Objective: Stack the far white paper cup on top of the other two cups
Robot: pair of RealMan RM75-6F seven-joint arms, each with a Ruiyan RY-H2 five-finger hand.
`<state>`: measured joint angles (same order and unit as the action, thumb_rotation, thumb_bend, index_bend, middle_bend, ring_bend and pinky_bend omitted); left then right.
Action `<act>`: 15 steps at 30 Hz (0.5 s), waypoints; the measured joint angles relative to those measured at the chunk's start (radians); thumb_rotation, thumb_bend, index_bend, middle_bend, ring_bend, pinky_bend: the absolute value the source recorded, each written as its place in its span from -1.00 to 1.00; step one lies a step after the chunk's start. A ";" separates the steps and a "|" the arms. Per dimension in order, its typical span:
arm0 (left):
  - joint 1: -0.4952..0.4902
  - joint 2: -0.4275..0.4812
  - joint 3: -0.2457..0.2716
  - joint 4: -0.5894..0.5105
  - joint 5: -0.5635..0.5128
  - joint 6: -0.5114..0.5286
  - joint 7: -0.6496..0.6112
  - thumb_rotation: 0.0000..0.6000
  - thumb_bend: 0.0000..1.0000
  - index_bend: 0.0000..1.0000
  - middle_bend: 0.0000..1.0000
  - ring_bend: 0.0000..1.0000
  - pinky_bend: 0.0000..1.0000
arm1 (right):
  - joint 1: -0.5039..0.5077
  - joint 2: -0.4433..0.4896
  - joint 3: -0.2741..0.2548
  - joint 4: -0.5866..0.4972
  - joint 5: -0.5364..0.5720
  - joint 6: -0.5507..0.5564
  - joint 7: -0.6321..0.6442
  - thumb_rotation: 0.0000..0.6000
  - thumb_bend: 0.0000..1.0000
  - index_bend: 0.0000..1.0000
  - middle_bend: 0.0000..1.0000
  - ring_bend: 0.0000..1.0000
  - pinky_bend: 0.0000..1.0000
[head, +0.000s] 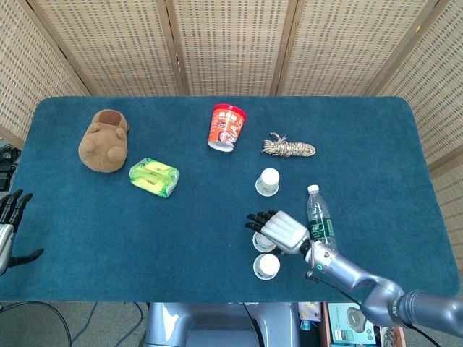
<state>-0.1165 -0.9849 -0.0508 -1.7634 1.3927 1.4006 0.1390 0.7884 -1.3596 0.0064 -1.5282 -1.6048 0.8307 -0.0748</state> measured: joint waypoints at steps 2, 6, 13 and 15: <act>-0.001 0.000 0.000 0.001 -0.001 -0.002 0.001 1.00 -0.88 -1.00 -1.00 -1.00 -1.00 | -0.002 0.004 0.000 -0.008 -0.002 0.010 -0.004 1.00 -0.47 -1.00 -1.00 -1.00 -0.73; -0.004 -0.002 0.001 0.001 -0.004 -0.010 0.007 1.00 -0.88 -1.00 -1.00 -1.00 -1.00 | -0.009 0.030 -0.002 -0.047 -0.010 0.035 -0.014 1.00 -0.46 -1.00 -1.00 -1.00 -0.76; -0.001 0.001 0.000 0.000 -0.002 0.002 0.000 1.00 -0.88 -1.00 -1.00 -1.00 -1.00 | -0.014 0.136 0.046 -0.128 0.013 0.085 -0.063 1.00 -0.46 -1.00 -1.00 -1.00 -0.76; 0.000 0.002 -0.002 0.001 -0.002 0.005 0.001 1.00 -0.88 -1.00 -1.00 -1.00 -1.00 | -0.012 0.155 0.087 -0.130 0.061 0.091 -0.074 1.00 -0.46 -1.00 -1.00 -1.00 -0.76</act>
<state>-0.1166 -0.9833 -0.0523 -1.7628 1.3905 1.4059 0.1397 0.7761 -1.2049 0.0933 -1.6578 -1.5434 0.9216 -0.1491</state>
